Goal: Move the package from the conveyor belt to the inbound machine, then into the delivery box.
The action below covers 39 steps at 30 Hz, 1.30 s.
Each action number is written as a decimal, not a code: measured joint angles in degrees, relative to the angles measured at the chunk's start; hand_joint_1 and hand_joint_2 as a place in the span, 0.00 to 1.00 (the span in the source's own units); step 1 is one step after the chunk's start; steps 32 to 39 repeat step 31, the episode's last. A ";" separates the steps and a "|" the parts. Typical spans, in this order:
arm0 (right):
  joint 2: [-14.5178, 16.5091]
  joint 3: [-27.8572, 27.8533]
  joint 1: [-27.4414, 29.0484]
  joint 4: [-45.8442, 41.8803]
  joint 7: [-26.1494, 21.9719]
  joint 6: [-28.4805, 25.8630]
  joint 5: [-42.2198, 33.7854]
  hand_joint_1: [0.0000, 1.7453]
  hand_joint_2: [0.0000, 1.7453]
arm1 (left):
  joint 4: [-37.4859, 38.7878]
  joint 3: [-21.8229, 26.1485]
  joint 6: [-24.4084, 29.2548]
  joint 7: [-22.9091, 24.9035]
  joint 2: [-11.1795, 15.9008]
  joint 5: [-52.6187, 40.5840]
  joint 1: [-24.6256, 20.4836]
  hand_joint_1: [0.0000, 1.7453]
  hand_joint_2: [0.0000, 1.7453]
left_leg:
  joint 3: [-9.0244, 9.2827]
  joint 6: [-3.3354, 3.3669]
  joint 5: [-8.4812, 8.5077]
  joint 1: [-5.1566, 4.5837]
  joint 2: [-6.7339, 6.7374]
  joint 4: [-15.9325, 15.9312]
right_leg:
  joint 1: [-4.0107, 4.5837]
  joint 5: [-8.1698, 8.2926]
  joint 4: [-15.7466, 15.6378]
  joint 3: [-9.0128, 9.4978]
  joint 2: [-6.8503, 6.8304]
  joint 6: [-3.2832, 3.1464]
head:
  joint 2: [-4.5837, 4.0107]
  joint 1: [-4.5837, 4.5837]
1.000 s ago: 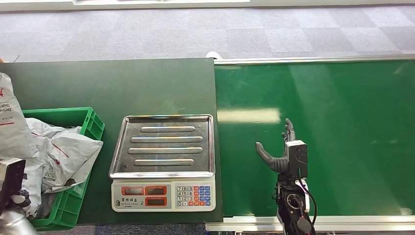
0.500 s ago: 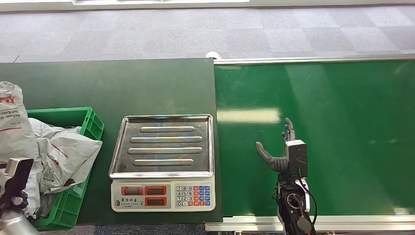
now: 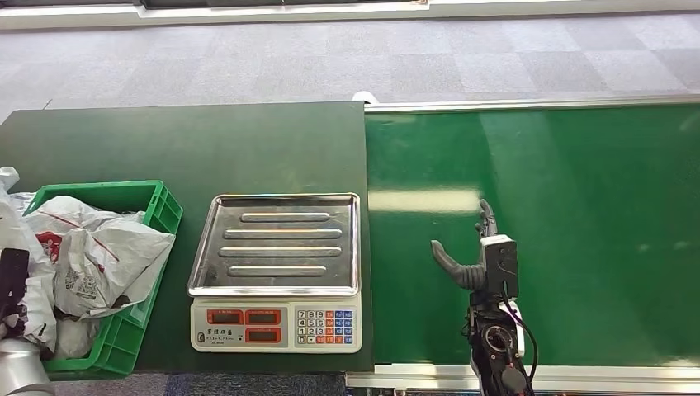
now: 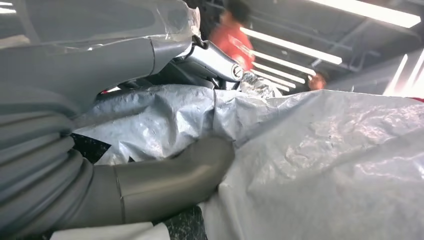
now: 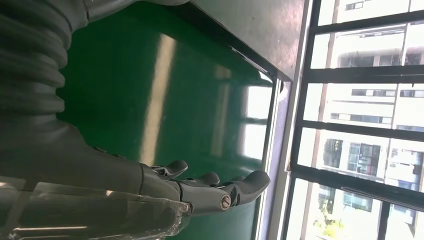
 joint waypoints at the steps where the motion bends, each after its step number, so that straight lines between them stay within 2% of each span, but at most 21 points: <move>1: 0.04 -0.08 0.01 -0.10 0.15 0.04 0.23 0.00 1.00 | 1.78 -1.67 -1.10 1.92 0.98 -0.37 -0.02 0.02 1.00 | 0.08 -0.02 0.11 -0.02 -0.09 -0.11 | -0.02 0.03 0.00 0.06 -0.10 -0.06 | 0.00 0.00; 5: 0.33 -0.53 0.16 -0.81 0.87 0.08 0.94 0.00 1.00 | 7.93 -7.70 -4.88 6.96 4.26 -1.68 -0.31 0.00 1.00 | 0.56 -0.12 0.37 -0.17 -0.22 -0.52 | -0.16 0.08 0.00 0.39 -0.28 -0.25 | 0.00 -0.01; 12: 0.85 -1.42 0.38 -2.28 1.22 0.14 1.45 0.00 1.00 | 12.64 -13.51 -4.11 7.72 6.56 -1.58 -0.64 0.00 1.00 | 1.16 -0.33 0.43 -0.26 -0.39 -0.72 | -0.22 -0.08 0.00 0.90 -0.47 -0.41 | 0.00 -0.03; 22: 1.39 -1.72 0.20 -3.21 1.22 0.44 1.98 0.00 1.00 | 13.34 -16.56 -0.51 5.58 7.51 2.33 -0.32 0.00 1.00 | 1.20 -0.39 0.46 -0.26 -0.71 -0.79 | -0.22 -0.18 0.00 0.98 -0.76 -0.44 | 0.00 -0.04; 39: 1.61 -1.91 0.14 -3.25 1.22 0.45 2.04 0.00 1.00 | 13.11 -17.57 -0.38 5.45 7.61 2.59 -0.05 0.00 1.00 | 1.16 -0.41 0.47 -0.26 -0.82 -0.80 | -0.23 -0.22 0.00 0.99 -0.89 -0.44 | 0.00 -0.03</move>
